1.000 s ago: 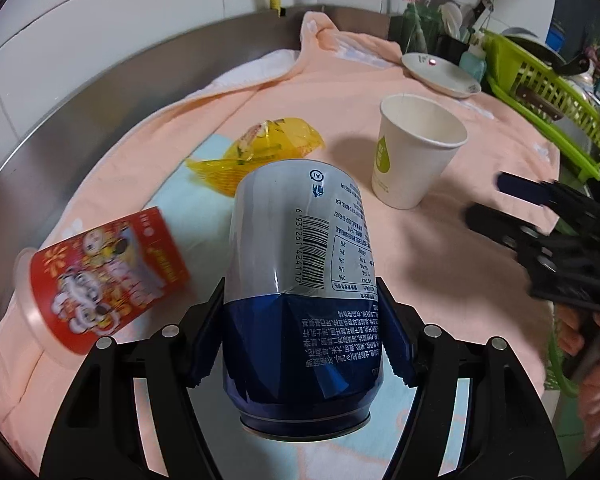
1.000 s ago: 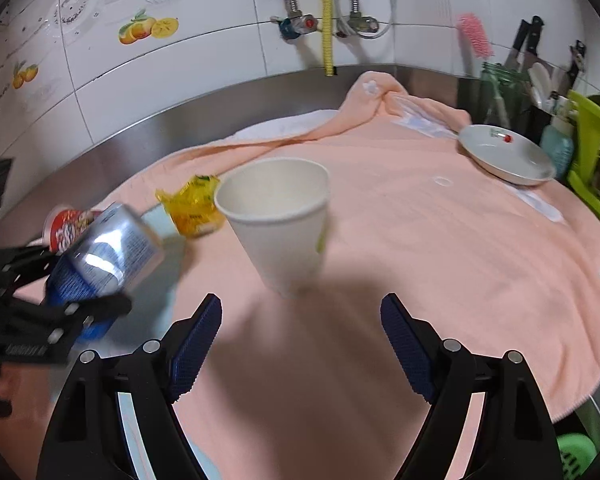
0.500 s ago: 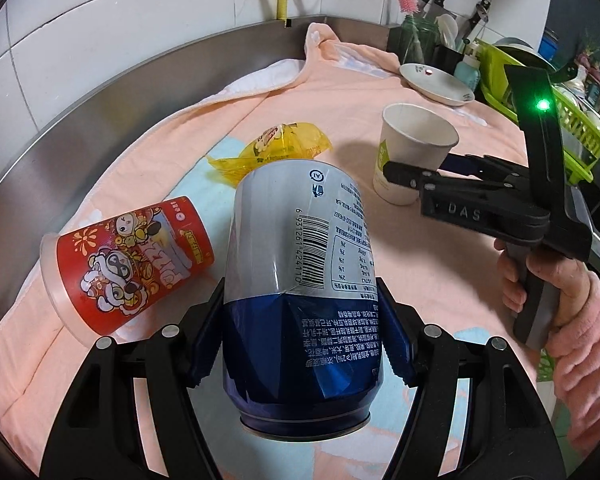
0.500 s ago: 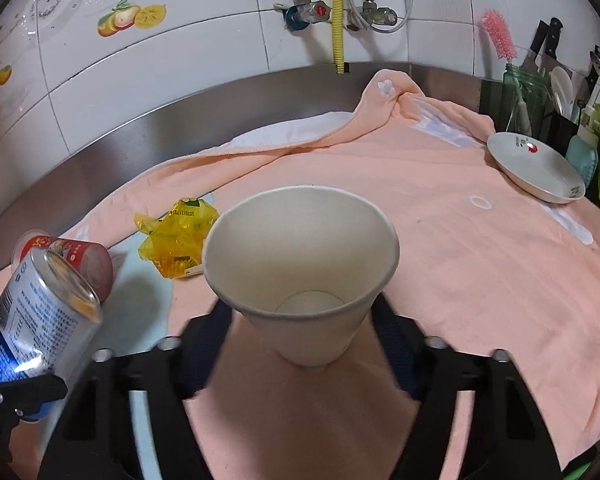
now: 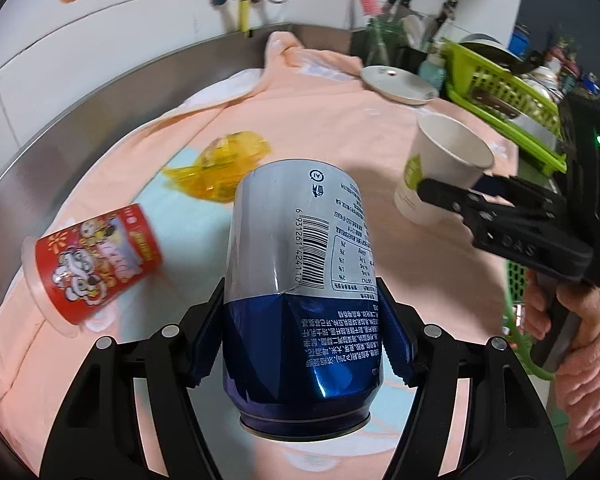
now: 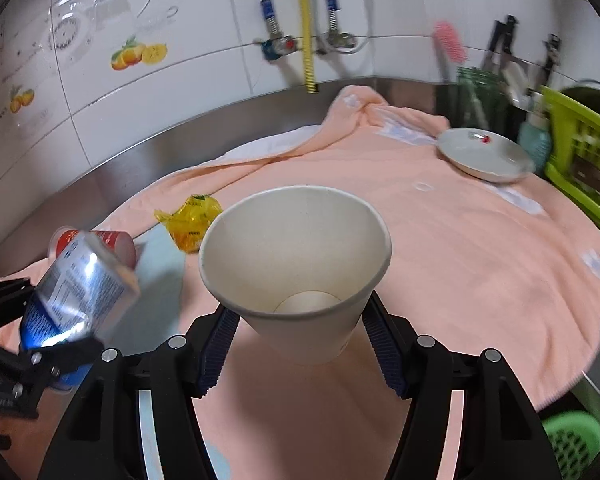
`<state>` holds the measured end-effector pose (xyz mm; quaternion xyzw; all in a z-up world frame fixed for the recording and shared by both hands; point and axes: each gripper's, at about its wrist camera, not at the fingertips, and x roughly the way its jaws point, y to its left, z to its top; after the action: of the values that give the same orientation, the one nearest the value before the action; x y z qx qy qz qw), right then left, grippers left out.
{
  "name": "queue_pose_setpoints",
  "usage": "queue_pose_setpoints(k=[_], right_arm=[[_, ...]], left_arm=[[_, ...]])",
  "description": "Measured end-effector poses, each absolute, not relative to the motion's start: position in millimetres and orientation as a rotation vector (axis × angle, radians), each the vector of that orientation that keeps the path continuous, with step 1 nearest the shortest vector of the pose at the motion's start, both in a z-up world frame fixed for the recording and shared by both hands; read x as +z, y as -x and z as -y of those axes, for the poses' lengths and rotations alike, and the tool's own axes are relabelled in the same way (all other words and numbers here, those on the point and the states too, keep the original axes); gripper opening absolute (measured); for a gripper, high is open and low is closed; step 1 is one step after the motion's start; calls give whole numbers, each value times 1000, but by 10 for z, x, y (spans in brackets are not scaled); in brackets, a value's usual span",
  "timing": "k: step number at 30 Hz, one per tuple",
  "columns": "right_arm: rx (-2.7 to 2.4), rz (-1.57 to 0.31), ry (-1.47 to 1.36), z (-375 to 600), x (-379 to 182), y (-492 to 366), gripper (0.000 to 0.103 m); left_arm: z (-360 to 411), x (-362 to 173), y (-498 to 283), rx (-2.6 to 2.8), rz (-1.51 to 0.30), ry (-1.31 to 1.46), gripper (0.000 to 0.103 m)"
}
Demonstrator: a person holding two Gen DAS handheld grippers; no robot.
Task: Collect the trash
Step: 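Drop the paper cup and blue can into the green basket, opening both grippers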
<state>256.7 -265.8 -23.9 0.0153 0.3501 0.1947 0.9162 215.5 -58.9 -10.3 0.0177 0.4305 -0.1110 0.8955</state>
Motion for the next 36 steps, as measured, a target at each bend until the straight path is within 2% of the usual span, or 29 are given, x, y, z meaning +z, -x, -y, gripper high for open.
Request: queue_pose_setpoints(k=[7, 24, 26, 28, 36], right_arm=[[290, -744, -45, 3315, -319, -2030, 61], [-18, -886, -90, 4705, -960, -1105, 61], [-35, -890, -97, 4784, -991, -1046, 64], [-46, -884, -108, 4854, -995, -998, 72], [-92, -843, -143, 5138, -893, -802, 75]], left_arm=[[1057, -54, -1969, -328, -881, -53, 67], [2280, -143, -1621, -560, -895, -132, 67], [2406, -166, -1602, -581, -902, -137, 67], [2569, -207, -1575, -604, -911, -152, 67], [3021, -341, -1523, -667, -949, -184, 67]])
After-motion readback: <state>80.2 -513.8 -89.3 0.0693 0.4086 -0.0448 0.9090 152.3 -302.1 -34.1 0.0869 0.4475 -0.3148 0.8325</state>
